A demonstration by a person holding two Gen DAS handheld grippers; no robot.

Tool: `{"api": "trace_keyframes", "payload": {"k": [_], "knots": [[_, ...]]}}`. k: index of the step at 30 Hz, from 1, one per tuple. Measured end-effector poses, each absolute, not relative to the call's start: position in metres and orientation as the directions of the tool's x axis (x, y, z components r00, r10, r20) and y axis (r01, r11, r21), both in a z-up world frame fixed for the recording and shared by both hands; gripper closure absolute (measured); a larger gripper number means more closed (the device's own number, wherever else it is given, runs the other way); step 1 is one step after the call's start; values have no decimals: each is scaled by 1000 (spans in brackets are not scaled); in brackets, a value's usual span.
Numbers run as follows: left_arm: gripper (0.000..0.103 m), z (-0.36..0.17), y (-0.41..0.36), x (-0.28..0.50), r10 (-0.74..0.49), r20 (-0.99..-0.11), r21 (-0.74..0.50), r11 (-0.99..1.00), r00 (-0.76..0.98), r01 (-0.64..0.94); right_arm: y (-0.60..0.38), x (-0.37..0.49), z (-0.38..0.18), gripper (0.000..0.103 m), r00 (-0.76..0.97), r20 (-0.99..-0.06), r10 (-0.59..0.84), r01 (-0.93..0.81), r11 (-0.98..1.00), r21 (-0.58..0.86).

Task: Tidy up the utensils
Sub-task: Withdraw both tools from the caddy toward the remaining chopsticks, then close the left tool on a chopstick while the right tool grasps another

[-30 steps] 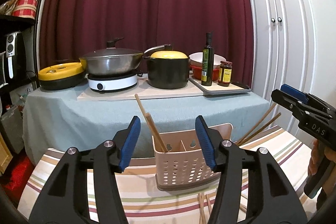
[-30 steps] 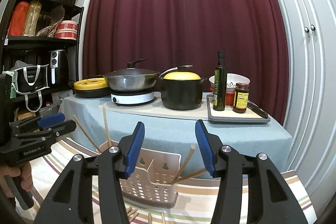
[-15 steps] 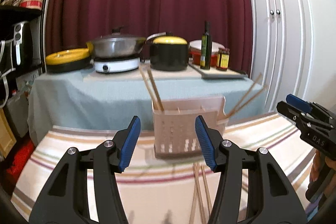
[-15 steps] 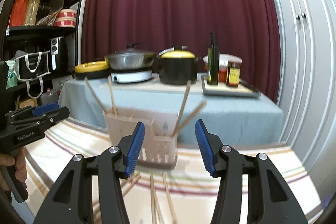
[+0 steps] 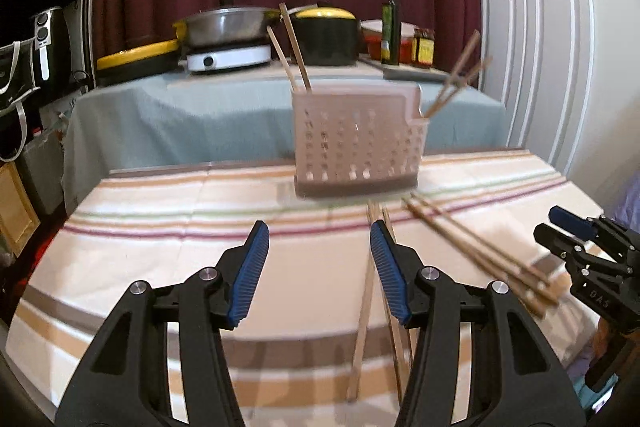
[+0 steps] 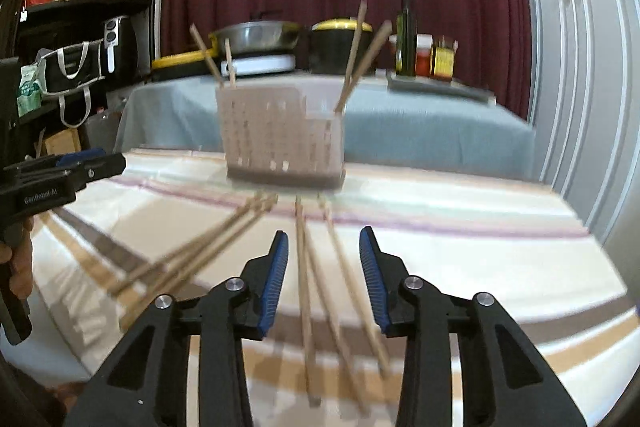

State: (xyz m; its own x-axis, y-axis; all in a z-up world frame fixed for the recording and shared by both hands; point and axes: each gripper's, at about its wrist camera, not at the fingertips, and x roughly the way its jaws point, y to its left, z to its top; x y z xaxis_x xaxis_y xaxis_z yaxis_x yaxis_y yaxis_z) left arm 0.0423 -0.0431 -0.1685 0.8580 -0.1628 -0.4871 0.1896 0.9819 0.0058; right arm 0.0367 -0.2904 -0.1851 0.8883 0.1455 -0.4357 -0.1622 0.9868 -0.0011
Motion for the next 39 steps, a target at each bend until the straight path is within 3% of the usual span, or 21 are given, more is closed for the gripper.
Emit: {"api": "trace_keyframes", "payload": {"k": [7,19,39], "knots": [[58,-200,-54,25,-179,-547,8,976,818,219,-291,21,-222,78,849,-505,154,-176,984,4],[58,-220,-65,17,-183,-588,11,972,788,234,-291,18,-238,92,835,-530,146,-174,985,-3],[74,-240,-81,12,-189,-616,36,963,765,267,-291,16,-238,92,836,-529,149,-176,984,-1]]}}
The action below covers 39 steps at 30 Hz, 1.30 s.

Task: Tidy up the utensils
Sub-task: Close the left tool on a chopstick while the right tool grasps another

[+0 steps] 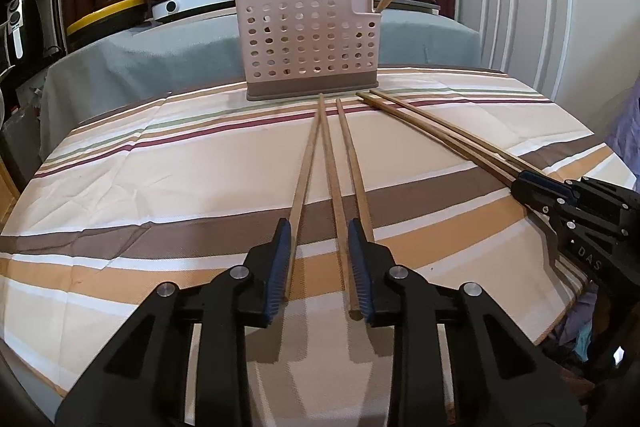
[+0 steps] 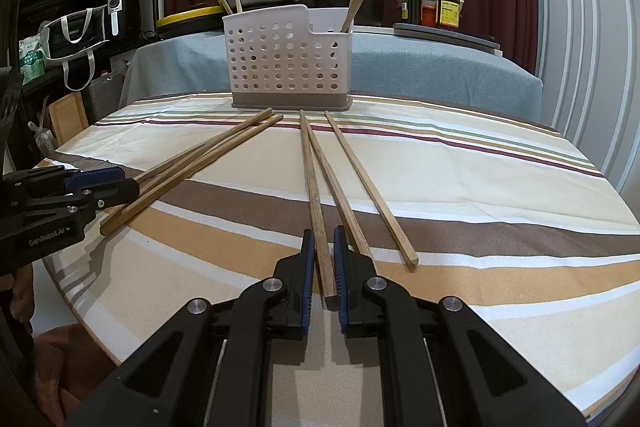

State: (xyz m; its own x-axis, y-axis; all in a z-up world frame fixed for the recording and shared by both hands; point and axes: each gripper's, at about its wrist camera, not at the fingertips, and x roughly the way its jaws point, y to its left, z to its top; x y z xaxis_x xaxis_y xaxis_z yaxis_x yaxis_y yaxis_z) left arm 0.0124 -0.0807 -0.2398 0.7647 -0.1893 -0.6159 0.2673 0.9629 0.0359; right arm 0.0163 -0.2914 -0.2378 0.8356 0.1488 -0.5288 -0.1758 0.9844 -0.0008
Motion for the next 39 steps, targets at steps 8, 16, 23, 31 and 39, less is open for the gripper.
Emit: {"api": "trace_keyframes", "payload": {"k": [8,16,23,31,39], "knots": [[76,-238,-84,8,-187,-601,52,961,777,271,-292,16,-238,92,836,-529,149,-176,984,-1],[81,-243,-85,11,-185,-622,46,961,761,271,-292,16,-237,92,836,-529,149,-176,984,-1],[82,-247,-87,9,-195,-634,45,957,748,288,-292,15,-237,92,836,-529,149,-176,984,0],[94,-248,-85,7,-217,-630,26,954,746,299,-292,15,-237,92,837,-526,149,-176,984,0],[96,-249,-85,7,-227,-628,11,954,744,301,-291,13,-237,95,842,-517,156,-183,983,-1]]}}
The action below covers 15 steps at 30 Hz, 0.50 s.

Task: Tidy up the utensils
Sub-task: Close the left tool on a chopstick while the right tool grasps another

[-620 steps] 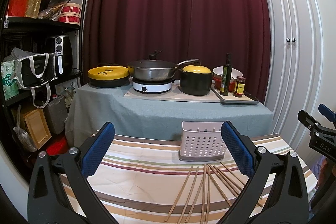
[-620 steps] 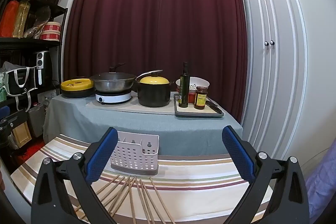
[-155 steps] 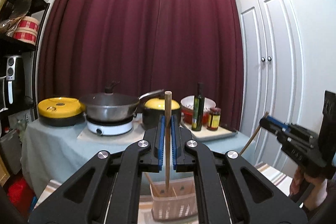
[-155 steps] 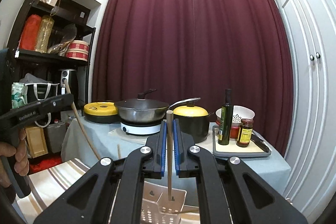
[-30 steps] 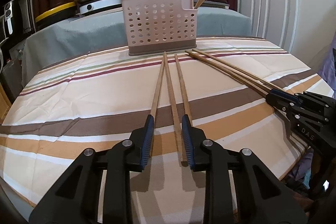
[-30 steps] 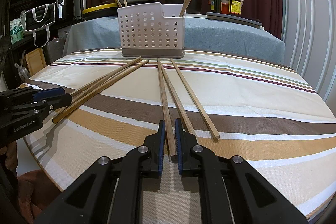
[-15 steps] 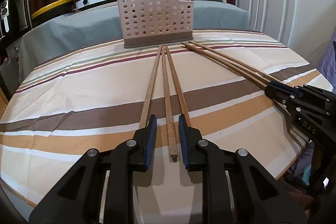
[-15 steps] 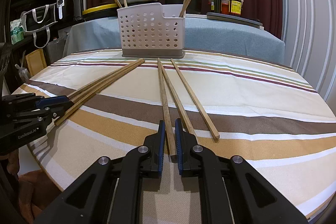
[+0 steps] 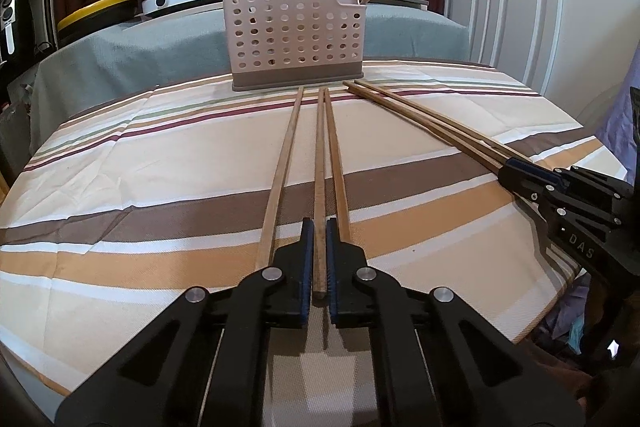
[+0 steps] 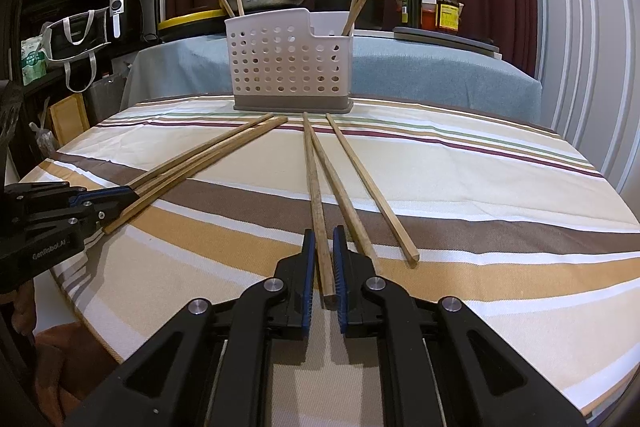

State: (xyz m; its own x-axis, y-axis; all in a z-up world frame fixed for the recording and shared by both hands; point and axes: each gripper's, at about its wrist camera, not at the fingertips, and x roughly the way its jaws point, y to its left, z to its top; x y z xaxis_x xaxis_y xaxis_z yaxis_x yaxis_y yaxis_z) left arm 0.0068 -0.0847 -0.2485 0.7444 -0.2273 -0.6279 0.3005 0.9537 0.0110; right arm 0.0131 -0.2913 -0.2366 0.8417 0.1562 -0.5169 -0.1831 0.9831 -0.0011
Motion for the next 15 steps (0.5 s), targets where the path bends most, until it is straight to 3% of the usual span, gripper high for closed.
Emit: {"api": "trace_keyframes", "payload": {"k": [15], "knots": [[96,-211,-73,-5,-235,-528,25,956,816,292,-288,0,-200,96,881,-444,163,-189,982,-14]]}}
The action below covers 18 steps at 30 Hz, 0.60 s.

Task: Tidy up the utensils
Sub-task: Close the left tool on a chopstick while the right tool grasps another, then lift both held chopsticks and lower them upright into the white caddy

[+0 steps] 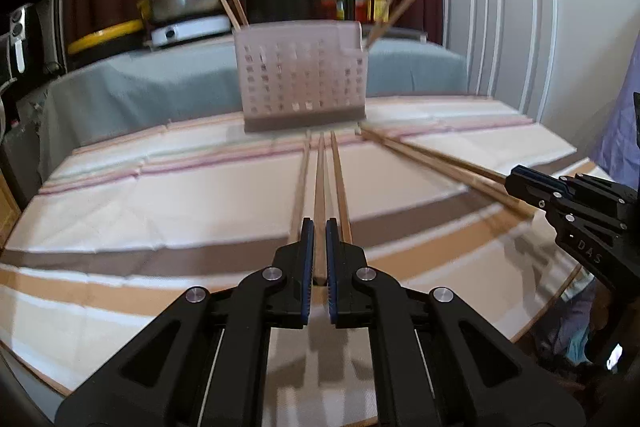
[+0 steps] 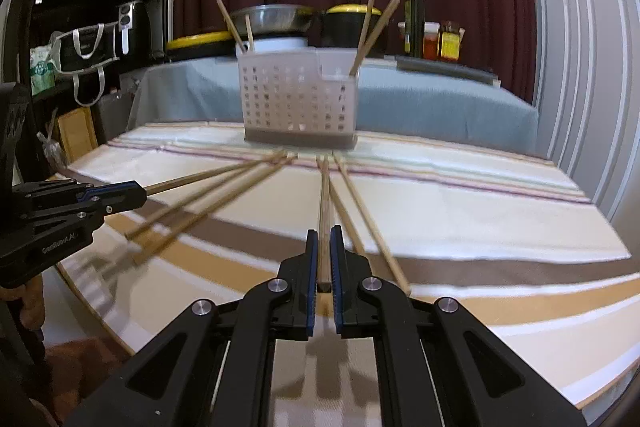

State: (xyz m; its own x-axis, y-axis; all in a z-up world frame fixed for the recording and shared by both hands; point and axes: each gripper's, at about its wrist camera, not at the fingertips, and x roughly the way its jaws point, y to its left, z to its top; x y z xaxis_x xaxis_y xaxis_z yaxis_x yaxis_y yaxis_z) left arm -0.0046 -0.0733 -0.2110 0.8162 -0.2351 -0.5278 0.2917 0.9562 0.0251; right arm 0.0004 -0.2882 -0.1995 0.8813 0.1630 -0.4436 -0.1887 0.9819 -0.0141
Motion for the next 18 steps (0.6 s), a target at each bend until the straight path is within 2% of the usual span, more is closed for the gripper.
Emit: {"api": "trace_keyframes", "payload": {"k": [11,18], "knots": [[96,-143,-57,-13,-255,-393,-6,961,883,275,-287,-6,-138,96,930,-331,160,-178,984,-24],[96,-108,-49,-14,-269,-340,-33,961,901,274,-285,-2,-110,96,945,-286,161,-176,984,-30]]}}
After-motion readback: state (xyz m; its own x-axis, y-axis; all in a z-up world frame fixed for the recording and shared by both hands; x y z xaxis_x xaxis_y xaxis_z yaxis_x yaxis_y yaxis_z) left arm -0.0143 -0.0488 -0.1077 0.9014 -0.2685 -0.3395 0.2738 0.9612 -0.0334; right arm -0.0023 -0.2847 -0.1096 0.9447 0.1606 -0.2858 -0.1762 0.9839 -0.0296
